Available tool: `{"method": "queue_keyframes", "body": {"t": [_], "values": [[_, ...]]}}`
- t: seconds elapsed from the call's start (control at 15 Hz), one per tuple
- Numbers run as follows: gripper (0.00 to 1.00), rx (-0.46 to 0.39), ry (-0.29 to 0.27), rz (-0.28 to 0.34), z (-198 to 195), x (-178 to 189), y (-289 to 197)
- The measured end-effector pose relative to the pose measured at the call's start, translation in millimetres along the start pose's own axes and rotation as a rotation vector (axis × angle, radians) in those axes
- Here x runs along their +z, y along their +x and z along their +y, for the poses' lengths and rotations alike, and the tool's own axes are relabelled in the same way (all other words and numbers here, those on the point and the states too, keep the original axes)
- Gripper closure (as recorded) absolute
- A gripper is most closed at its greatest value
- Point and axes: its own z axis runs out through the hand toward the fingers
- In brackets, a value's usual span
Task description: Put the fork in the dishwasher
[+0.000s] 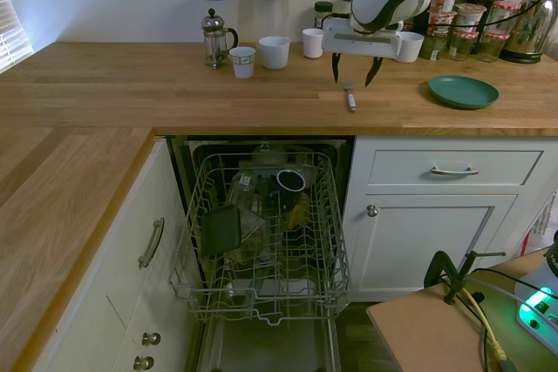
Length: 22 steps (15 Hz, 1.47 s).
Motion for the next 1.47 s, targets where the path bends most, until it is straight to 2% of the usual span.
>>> {"method": "queue_keyframes", "body": {"t": [0.8,0.87,1.47], "values": [[0.0,-0.005,-0.078,-0.037,0.4,19.2,-3.9],[1.0,-0.006,-0.085,-0.039,0.4,20.2,-5.0],[1.0,0.009,-0.098,-0.044,-4.4,26.2,0.1]]}}
